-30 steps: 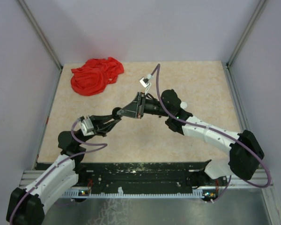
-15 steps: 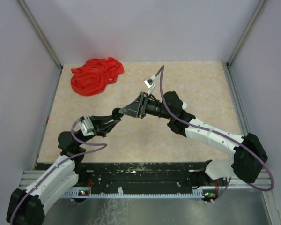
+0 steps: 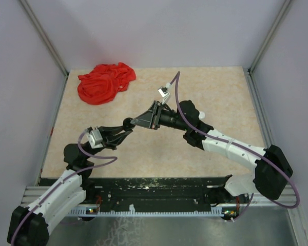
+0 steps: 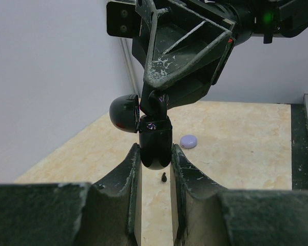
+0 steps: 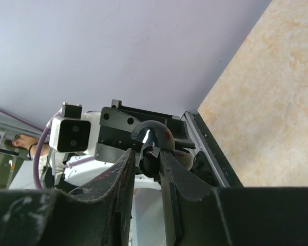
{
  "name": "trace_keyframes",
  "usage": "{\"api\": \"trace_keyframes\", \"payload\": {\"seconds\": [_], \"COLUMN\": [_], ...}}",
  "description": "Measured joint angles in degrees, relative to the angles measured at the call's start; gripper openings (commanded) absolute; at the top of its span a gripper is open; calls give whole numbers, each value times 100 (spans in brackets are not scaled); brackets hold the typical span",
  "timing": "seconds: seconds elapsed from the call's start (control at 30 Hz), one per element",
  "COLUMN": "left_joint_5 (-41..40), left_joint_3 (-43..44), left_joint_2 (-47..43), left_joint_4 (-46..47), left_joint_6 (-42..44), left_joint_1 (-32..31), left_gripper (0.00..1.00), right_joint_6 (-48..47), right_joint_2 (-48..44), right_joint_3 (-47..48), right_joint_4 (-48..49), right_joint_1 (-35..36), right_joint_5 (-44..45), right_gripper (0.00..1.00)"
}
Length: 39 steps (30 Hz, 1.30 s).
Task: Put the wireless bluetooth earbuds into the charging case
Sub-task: Place the earbud in the charging case, then adjust the earbud at the center of the board.
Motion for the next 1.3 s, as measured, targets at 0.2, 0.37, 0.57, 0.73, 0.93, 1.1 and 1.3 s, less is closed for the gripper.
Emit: {"api": "trace_keyframes", "payload": {"seconds": [0.2,0.37,0.57,0.73,0.93,1.1,1.3], "left_joint_5": [2,-9,-20,-22,-103,-269,-428], "left_joint_3": [0,0,26,48,48,136,188], "left_joint_2": [2,15,26,26,20,2,-52], "left_joint_4": [-76,-221,-170,-107,-111,-323,-546], "left_joint_6": [17,20,20,15,17,46,101], "left_joint_1": [0,0,13,13,13,15,20], "left_gripper": [1,1,1,1,1,1,1], "right_joint_6": [4,-214,-872,-1537,-2651,-3624,-4548], "right_joint_2": [7,-7,-212,-308,-378,-136,841], "right_joint_3": [0,70,278,634,1132,1329,1335], "right_joint_4": [-61,-284,-1132,-1904,-2986,-3965,-4734], "right_joint_1": [0,-22,-422,-693,-896,-977,-1064], "right_joint_5": [9,15,184,345,767,1572,2293], "right_gripper": [37,44,52,54,55,55,54]}}
